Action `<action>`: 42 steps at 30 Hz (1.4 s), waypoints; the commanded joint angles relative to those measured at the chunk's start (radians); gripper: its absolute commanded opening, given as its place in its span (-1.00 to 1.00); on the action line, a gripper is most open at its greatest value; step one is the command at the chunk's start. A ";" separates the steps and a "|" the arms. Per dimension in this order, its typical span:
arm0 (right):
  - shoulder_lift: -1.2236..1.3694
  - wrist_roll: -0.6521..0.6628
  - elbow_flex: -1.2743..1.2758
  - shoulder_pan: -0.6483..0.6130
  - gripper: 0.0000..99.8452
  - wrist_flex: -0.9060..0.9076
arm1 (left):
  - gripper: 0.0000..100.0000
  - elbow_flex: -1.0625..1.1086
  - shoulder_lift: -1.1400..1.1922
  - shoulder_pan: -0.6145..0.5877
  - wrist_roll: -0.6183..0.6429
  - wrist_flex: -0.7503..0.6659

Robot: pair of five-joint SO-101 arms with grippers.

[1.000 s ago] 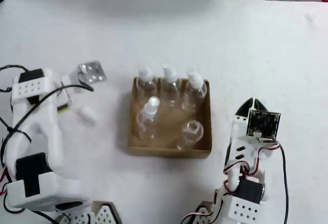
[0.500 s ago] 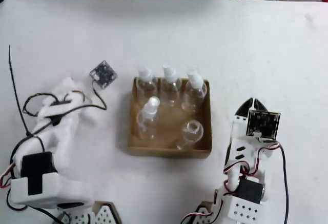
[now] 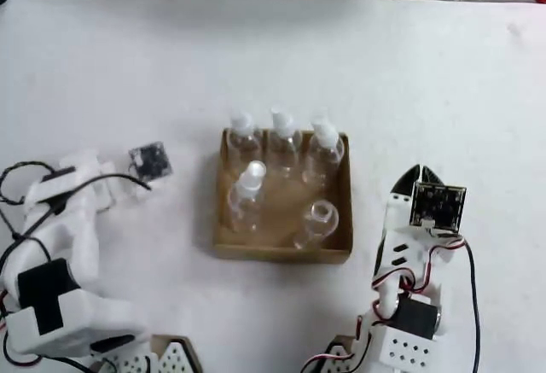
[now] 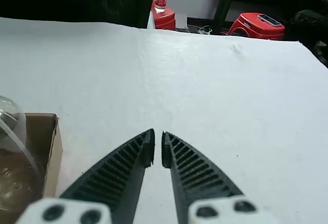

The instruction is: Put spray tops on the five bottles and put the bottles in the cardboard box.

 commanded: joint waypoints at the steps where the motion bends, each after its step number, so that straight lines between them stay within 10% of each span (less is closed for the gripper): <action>1: -0.002 0.012 0.008 -0.007 -0.97 0.002 | -0.86 -0.077 -0.099 -0.064 -0.114 0.242; 13: -0.002 0.012 0.008 -0.008 -0.97 0.002 | -0.85 -0.121 -0.334 0.208 0.388 0.345; 22: -0.002 0.012 0.008 -0.008 -0.97 0.002 | -0.38 -0.104 -0.246 0.297 0.359 0.327; 42: -0.002 0.012 0.008 -0.008 -0.97 0.002 | -0.51 -0.345 0.113 0.294 0.338 0.325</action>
